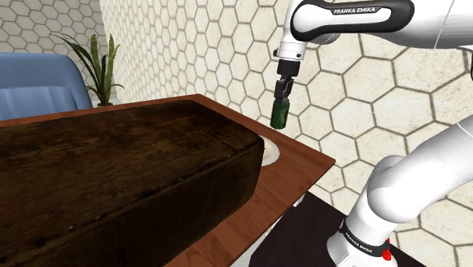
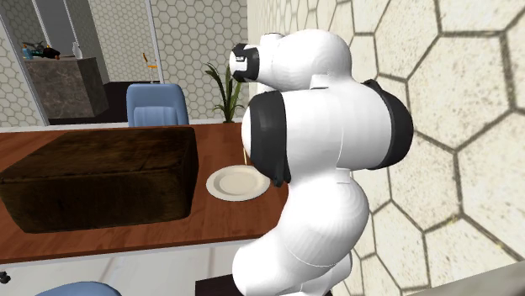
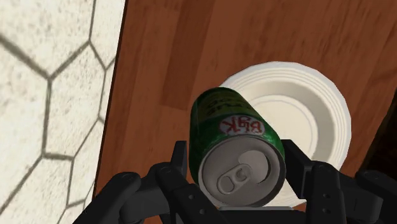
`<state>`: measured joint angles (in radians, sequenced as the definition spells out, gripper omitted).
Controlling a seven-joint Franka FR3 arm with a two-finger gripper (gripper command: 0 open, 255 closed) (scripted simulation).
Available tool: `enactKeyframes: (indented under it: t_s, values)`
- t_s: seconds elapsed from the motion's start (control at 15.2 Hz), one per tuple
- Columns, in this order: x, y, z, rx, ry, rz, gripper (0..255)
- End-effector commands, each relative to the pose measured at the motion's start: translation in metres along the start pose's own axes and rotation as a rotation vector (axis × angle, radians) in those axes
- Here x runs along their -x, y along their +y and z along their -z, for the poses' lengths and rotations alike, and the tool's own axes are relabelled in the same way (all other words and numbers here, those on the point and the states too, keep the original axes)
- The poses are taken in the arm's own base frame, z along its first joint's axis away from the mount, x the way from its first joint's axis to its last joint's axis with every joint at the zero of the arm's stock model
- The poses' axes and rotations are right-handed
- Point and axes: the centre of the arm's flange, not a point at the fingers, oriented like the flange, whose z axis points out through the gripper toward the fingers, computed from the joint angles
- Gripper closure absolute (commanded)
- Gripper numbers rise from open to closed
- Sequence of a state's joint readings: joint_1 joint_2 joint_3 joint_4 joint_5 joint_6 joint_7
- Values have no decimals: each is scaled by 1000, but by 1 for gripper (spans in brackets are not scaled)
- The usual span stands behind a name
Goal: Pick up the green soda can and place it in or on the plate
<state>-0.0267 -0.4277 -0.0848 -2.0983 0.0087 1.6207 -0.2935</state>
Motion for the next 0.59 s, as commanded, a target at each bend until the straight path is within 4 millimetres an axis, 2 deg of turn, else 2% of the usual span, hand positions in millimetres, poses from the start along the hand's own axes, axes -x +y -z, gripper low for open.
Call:
enactKeyframes:
  t_s: [0.0, 0.46, 0.53]
  values:
    - [-13, -23, 7, 0, 0, 0, 255]
    - [-63, -97, 22, 0, 0, 0, 255]
    - [-63, -97, 17, 0, 0, 0, 255]
